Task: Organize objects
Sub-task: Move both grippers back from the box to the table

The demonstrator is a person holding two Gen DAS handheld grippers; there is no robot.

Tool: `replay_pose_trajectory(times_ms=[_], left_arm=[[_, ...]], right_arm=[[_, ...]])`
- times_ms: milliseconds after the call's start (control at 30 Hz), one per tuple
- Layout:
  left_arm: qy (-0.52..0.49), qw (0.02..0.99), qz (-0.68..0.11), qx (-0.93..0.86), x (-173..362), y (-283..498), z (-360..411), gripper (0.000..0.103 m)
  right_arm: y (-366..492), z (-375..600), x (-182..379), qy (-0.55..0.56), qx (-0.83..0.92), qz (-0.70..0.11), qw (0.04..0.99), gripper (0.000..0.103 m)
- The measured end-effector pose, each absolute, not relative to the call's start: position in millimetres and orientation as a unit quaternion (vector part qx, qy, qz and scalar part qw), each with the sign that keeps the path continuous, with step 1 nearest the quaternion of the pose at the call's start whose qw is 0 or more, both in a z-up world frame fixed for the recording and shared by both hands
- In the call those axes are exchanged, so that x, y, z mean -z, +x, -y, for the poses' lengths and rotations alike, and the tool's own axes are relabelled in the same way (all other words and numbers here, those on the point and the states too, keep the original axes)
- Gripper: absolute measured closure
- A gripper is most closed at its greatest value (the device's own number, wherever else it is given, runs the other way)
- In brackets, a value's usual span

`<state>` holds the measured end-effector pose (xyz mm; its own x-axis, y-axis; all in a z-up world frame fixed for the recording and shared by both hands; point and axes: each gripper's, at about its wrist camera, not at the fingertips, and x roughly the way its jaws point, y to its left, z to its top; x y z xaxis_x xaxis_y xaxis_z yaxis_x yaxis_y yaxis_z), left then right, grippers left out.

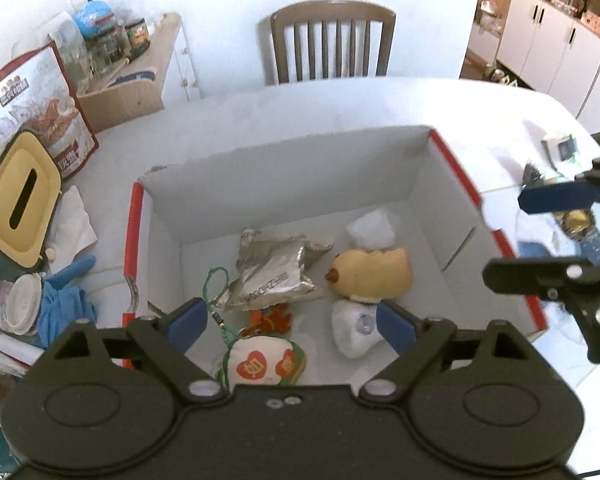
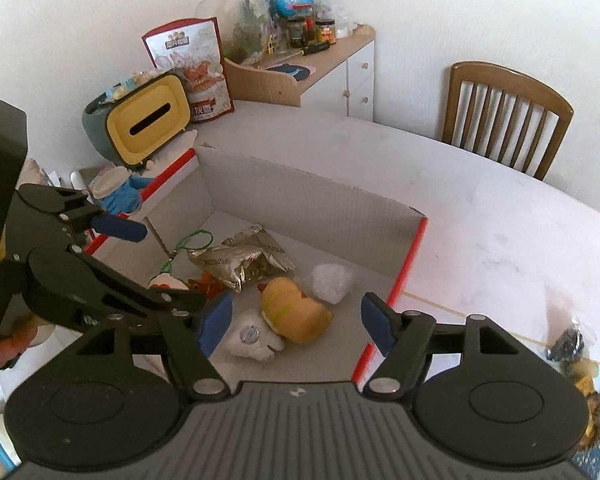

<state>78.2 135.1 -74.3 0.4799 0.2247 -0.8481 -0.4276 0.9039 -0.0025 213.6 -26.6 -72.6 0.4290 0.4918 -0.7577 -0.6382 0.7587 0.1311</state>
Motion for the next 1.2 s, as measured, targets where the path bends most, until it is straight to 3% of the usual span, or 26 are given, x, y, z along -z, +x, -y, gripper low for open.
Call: replay_pose_trajectory(times_ms=[267,567,1200], left_arm=[[-0.106,0.869,-0.445,-0.190,51.5,69.4,-114.3,0.008],[-0.127,0.875,-0.424,-0.194,32.5,72.4,-84.2,0.001],[-0.129,0.885,-0.425,-0.144,42.6,136.1,32.8,0.000]], right_arm=[[186.0,58.3,49.2,-0.081,-0.336,-0.389,0.854,0.021],[166.7,108.7,35.9,-0.065,-0.317,-0.371,0.871,0.017],[190.3,279.6,62.0,-0.048,-0.260,-0.392,0.881,0.017]])
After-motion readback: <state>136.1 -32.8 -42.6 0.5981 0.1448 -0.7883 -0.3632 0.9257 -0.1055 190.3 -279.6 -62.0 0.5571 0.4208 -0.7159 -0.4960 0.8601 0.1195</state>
